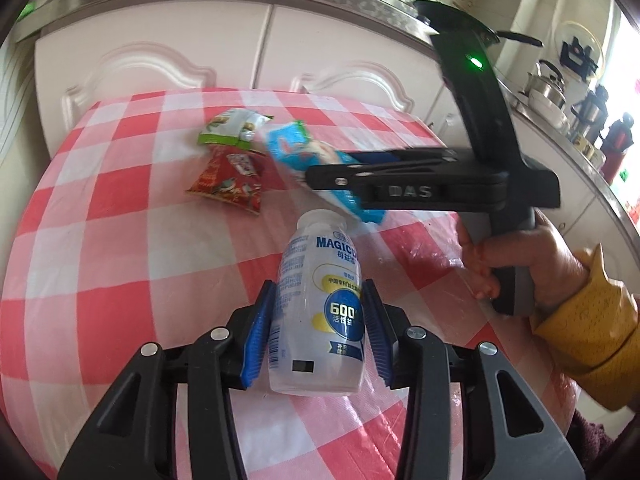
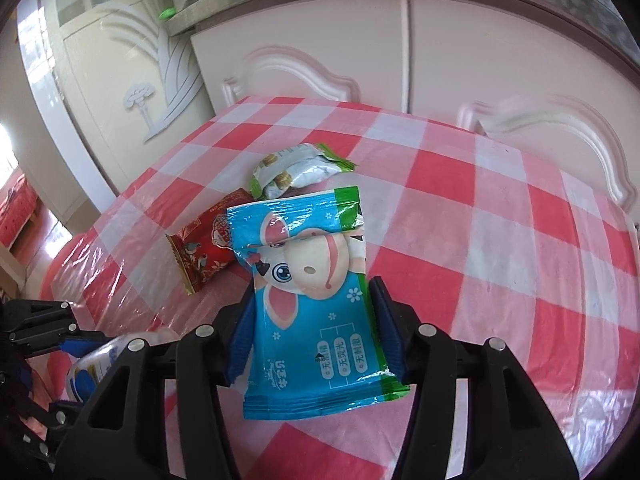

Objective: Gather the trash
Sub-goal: 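Carry the bottle and wipes pack with both grippers over the orange bucket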

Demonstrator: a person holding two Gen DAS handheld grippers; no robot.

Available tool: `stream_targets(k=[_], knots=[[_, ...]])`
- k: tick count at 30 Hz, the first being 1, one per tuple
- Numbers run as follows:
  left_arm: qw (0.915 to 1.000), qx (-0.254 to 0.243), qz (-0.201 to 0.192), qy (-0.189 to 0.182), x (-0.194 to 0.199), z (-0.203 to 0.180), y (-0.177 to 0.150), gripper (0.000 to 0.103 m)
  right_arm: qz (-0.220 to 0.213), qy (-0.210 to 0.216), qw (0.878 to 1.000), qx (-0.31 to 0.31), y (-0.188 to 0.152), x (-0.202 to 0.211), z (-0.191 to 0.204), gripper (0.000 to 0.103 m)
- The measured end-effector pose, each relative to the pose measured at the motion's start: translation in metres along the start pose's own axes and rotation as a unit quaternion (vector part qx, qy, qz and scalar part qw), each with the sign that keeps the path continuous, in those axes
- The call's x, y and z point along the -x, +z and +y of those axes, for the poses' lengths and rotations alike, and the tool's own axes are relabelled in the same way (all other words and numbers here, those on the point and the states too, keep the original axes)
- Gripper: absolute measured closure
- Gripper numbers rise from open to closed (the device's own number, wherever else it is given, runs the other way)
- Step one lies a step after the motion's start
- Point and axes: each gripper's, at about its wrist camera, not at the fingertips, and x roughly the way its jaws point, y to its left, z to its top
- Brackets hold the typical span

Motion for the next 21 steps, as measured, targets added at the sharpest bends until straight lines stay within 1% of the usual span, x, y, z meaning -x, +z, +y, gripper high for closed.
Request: stream_targets(k=[3, 10, 21], knots=[[0.9999, 0.011, -0.007, 0.003, 0.005, 0.004, -0.003, 0.058, -0.008, 0.0, 1.0, -0.021, -0.007, 0.009, -0.001, 0.051], [0.9994, 0.026, -0.018, 0.014, 0.019, 0.009, -0.009, 0.058, -0.029, 0.01, 0.997, -0.065, -0.023, 0.032, 0.002, 0.051], [0.9979, 0.053, -0.023, 0.031, 0.042, 0.019, -0.027, 0.058, -0.037, 0.03, 0.992, -0.114, -0.053, 0.053, 0.017, 0.051]])
